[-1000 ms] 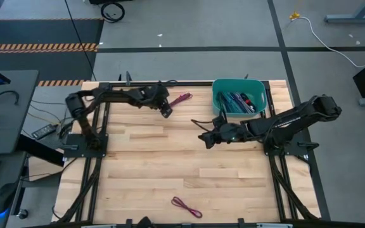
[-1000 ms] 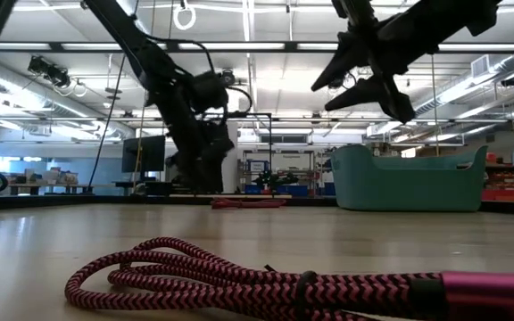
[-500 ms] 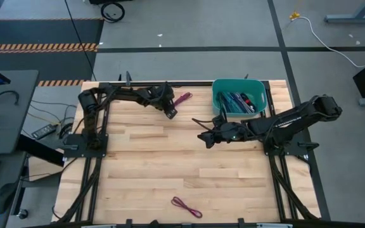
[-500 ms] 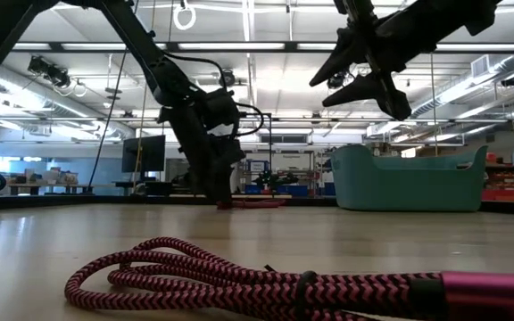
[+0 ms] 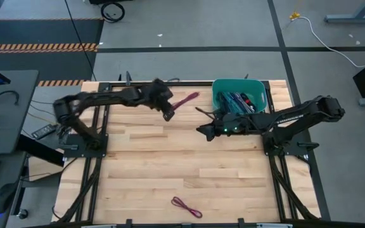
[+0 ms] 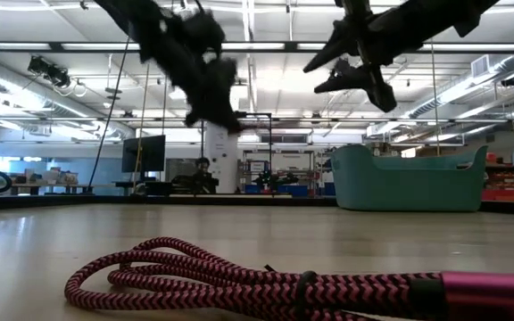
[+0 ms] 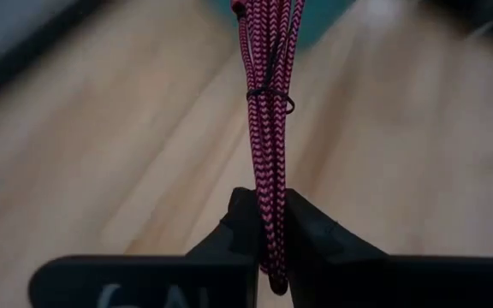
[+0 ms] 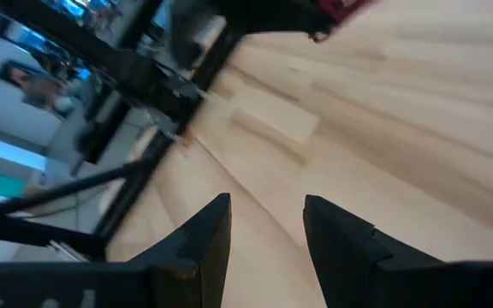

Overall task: Pick and place USB-C Cables
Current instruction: Put the pink charger cable into the blue bin

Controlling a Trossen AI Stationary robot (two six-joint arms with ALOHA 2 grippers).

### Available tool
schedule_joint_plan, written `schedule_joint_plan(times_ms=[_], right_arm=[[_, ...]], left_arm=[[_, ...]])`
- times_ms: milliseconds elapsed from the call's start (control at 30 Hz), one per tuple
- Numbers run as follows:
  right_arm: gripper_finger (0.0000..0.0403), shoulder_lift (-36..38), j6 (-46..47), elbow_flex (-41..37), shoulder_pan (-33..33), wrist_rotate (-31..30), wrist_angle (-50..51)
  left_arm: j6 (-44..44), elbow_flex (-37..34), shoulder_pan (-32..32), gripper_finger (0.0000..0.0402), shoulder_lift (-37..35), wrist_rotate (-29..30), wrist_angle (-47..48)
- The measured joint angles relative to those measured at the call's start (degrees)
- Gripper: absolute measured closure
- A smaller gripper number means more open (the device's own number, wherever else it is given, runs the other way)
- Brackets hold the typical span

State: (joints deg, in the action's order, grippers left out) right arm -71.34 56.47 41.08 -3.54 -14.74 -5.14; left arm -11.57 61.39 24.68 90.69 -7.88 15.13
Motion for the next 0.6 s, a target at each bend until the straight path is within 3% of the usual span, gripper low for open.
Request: schedule_joint_plan(times_ms=[133,267,467,600], right_arm=[[0.0249,0.7,-1.9,0.0,1.3,-0.2,-4.6],[0.0249,0.5,-6.5,0.0,3.5,-0.3,-17.1],[0.0249,0.1,-21.0,0.1,7.9,-0.8,-42.1],[0.0242,0.1,-25.9,3.3,10.9,-2.3,-43.3]], left_arm=[[0.0,0.1,-0.9,0.0371,-8.3,-0.1,-3.3],[0.2,0.1,-1.5,0.0371,-13.8,-1.4,-9.4],[-2.4,0.1,-1.5,0.0369,-15.5,-10.6,-20.5],[-4.3,0.2,-2.5,0.0368,-14.9,-12.3,-25.7]])
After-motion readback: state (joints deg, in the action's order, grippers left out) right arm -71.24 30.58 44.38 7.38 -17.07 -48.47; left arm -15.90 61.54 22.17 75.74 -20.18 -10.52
